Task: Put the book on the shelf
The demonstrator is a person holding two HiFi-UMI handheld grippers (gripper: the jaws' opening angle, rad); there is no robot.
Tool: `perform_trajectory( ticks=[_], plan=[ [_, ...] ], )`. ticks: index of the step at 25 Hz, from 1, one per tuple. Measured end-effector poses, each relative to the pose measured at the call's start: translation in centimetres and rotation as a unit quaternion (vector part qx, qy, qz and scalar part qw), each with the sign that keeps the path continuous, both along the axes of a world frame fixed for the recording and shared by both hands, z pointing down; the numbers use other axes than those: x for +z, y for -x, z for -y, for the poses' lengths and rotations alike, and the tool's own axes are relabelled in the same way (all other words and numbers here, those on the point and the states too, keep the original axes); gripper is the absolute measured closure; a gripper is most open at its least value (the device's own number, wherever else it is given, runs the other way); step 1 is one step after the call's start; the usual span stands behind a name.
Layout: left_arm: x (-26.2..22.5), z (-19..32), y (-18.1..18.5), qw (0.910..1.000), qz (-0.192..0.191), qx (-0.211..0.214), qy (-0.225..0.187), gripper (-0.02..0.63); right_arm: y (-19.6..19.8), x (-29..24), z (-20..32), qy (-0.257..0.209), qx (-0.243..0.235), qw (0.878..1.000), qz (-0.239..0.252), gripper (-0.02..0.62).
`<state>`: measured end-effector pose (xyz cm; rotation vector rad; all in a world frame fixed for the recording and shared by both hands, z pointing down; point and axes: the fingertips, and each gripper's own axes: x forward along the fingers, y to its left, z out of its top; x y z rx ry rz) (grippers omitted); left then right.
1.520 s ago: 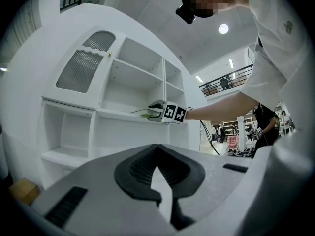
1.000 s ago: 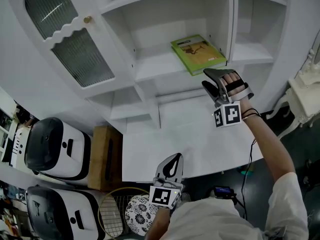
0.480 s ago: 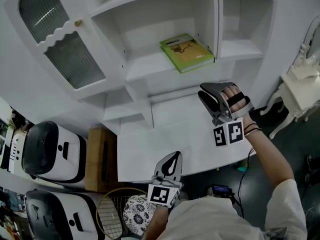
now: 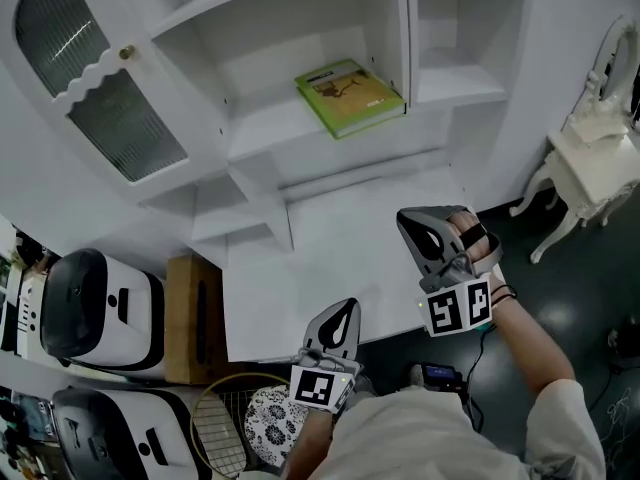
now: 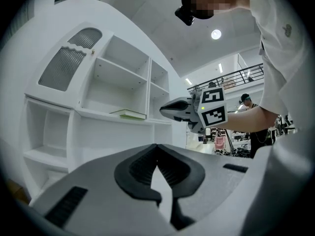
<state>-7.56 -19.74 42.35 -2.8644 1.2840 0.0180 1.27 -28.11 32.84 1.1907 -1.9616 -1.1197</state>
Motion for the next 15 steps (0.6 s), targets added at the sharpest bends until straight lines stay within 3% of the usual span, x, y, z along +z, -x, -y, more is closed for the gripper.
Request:
perform_trajectory(
  ticks=[4,7,15],
  plan=[
    [-0.1,-0.1,-0.7,1.0000,-0.001,0.005,0.001,0.603,-0.4,1.2,-1.3,0.047,-0.001,0.997,0.056,0.578],
    [-0.2,-0.2,-1.3,0.9999,-0.001,0.010,-0.002,0.603,-0.7,1.8,-2.3,0.090,-0.007,0.989,0.119,0.578],
    [-0.4,-1.0,-2.6,0.9997,-0.002,0.024,-0.008,0.603,-0.9,5.5,-5.1,0.193,-0.025,0.944,0.266,0.578]
  ],
)
